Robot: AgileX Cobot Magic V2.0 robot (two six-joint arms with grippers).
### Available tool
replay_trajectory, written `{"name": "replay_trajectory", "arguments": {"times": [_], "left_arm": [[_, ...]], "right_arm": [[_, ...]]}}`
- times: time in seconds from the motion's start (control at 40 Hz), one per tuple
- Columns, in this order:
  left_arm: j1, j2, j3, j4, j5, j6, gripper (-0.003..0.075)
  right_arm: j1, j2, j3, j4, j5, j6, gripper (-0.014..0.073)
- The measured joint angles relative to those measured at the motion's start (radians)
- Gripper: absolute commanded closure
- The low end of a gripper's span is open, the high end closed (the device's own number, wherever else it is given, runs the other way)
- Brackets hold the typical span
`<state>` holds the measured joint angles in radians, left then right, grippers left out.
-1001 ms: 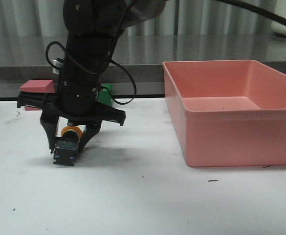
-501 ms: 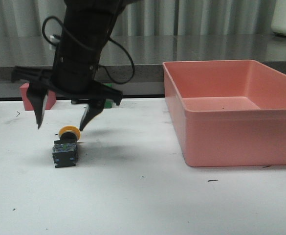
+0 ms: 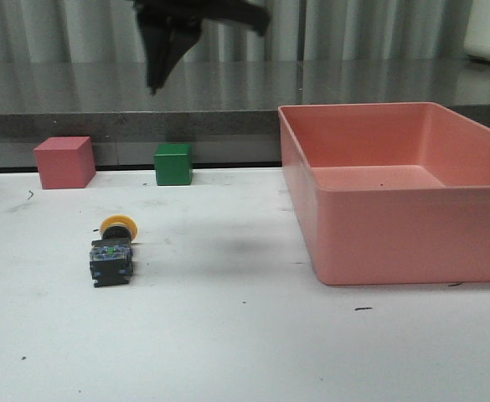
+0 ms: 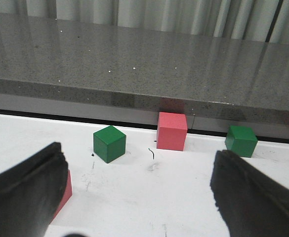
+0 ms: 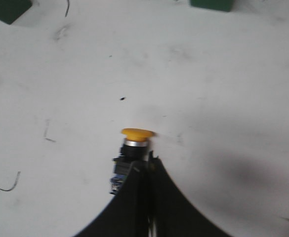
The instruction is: Place and stand button with both arms
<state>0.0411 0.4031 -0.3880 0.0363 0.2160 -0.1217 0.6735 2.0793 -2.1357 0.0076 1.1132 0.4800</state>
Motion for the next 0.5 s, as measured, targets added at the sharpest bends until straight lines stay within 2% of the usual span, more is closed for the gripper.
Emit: {"name": "replay_trajectory", "arguments": {"times": [0.1,0.2,0.38,0.5], "left_arm": [[0.000,0.000,0.000,0.000,0.000,0.000,0.0157],[0.000,0.000,0.000,0.000,0.000,0.000,0.0157],[0.000,0.000,0.000,0.000,0.000,0.000,0.0157],[0.000,0.000,0.000,0.000,0.000,0.000,0.0157]], "right_arm": [[-0.090,-0.069,0.000,-0.008,0.097,-0.127,0.0658],[-0.201,-0.110,0.000,-0.008,0.131,-0.202,0.0658],[-0.369,-0.198,0.048,-0.014,0.136,-0.260,0.0658],[-0.455,-0.286,0.158,-0.014,0.136,-0.288,0.0658]]}}
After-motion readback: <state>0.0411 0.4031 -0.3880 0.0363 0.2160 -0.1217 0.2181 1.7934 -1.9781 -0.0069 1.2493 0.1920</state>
